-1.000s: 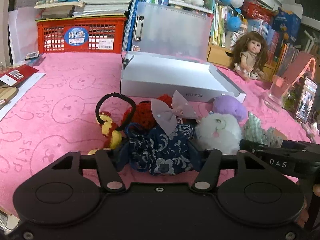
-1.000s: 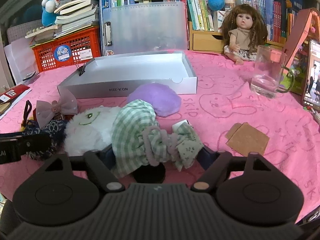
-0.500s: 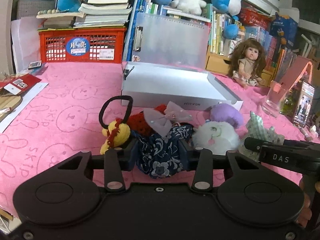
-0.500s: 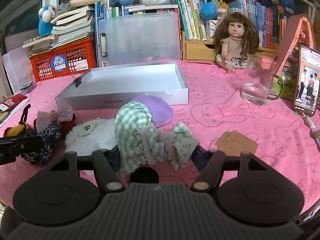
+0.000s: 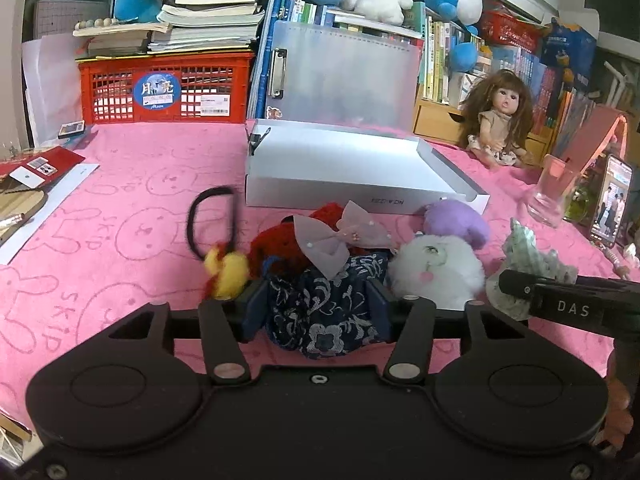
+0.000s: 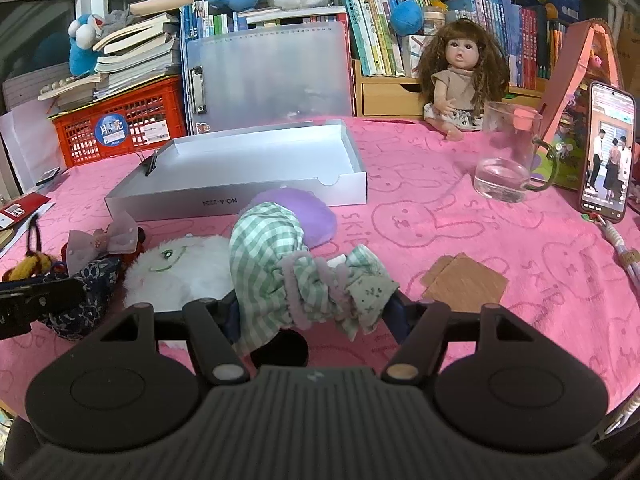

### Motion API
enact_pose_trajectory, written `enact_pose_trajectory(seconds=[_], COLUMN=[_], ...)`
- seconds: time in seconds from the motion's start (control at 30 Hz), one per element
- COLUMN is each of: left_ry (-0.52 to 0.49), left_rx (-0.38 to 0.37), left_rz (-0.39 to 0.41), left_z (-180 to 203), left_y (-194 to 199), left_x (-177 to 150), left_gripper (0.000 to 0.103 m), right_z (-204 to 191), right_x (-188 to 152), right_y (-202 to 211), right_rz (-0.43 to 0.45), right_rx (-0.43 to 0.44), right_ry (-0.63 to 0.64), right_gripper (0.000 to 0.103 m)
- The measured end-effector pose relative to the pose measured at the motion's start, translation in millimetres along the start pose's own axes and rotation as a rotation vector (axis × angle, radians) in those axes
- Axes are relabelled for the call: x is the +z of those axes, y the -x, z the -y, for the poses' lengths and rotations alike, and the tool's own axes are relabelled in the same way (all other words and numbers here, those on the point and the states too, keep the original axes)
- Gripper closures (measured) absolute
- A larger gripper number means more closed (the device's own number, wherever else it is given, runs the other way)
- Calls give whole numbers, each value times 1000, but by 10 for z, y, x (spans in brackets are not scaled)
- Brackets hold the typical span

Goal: Organize objects
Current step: 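Lift navy pouch with left tool while right tool lifts gingham bundle toward box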

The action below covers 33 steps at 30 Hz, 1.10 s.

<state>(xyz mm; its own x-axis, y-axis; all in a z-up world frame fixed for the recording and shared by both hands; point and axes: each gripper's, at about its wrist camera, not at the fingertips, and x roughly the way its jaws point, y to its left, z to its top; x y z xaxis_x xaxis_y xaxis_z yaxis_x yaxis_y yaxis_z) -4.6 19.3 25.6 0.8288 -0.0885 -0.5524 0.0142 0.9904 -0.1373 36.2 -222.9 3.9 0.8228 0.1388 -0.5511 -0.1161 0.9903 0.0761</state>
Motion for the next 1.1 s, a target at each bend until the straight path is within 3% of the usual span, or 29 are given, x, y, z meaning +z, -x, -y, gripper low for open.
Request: enact_pose_trajectory(seconds=[0.2, 0.43, 0.9, 0.93, 1.1], left_ry=[-12, -28, -11, -12, -26], left_rx=[20, 9, -28, -27, -13], left_rz=[-2, 20, -51, -52, 2], left_z=[-29, -9, 36, 45, 71], left_y=[-32, -6, -218, -222, -118], left_x=[-18, -15, -31, -32, -25], left_gripper=[30, 30, 19, 20, 60], right_z=[2, 21, -12, -10, -18], right_x=[-3, -17, -21, -21, -23], right_y=[2, -15, -26, -26, -36], right_rz=[0, -6, -11, -12, -12], right_rx=[0, -5, 0, 0, -1], right_ry=[-2, -11, 2, 2, 2], right_gripper=[32, 31, 29, 29, 30])
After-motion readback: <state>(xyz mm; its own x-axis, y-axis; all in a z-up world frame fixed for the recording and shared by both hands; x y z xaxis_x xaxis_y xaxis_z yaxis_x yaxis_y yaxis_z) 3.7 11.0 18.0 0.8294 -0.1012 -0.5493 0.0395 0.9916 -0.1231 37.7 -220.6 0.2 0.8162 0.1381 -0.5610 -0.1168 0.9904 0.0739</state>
